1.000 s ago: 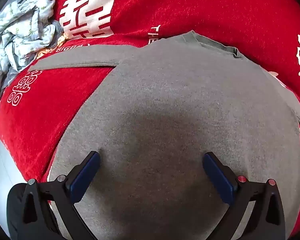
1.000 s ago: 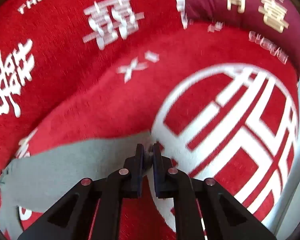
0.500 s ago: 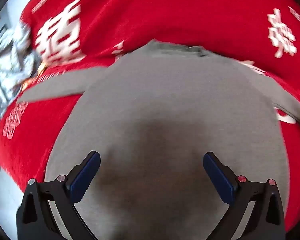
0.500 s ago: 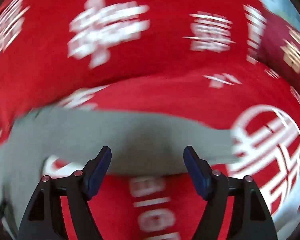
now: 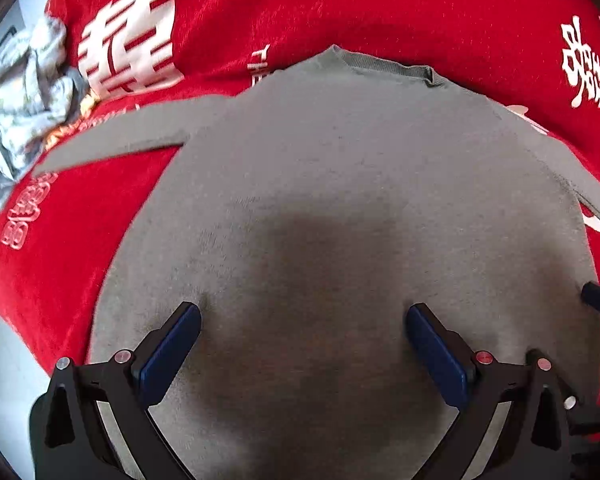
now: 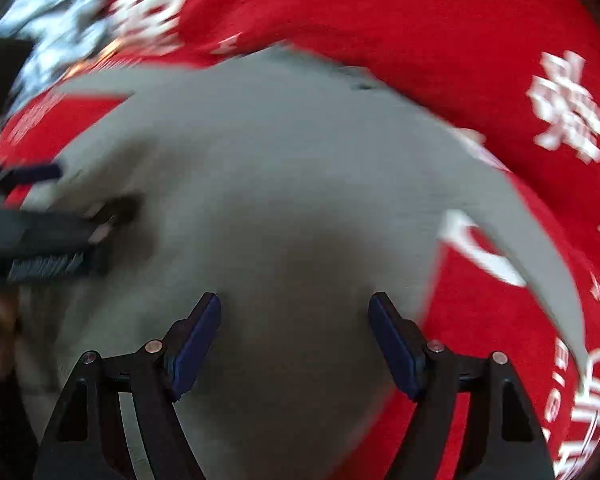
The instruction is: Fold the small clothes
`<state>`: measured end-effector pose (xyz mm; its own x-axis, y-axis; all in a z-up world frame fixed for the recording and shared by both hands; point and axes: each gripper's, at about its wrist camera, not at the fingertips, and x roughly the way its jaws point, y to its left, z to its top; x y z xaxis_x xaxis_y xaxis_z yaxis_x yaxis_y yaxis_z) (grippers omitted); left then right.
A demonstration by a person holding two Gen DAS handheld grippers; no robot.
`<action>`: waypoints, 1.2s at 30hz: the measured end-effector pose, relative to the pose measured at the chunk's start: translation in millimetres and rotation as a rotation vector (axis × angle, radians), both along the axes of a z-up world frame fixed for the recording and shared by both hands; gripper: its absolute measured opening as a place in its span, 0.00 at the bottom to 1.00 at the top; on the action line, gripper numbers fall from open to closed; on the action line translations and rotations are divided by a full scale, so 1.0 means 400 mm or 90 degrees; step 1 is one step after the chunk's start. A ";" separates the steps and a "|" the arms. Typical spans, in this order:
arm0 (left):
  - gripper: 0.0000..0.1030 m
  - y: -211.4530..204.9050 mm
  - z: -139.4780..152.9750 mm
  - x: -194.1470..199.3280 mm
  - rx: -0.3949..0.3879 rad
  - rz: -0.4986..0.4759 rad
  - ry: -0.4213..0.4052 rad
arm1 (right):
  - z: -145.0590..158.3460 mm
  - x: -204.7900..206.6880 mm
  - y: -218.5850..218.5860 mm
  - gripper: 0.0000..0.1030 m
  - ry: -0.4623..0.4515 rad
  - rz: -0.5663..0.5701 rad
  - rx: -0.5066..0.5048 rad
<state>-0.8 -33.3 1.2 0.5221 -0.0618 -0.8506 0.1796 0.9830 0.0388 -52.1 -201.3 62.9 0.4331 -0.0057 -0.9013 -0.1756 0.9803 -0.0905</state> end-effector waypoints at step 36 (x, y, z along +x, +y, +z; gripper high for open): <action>1.00 -0.521 0.129 0.039 0.059 -0.223 0.000 | 0.021 -0.260 -0.844 0.83 -0.117 -0.459 0.174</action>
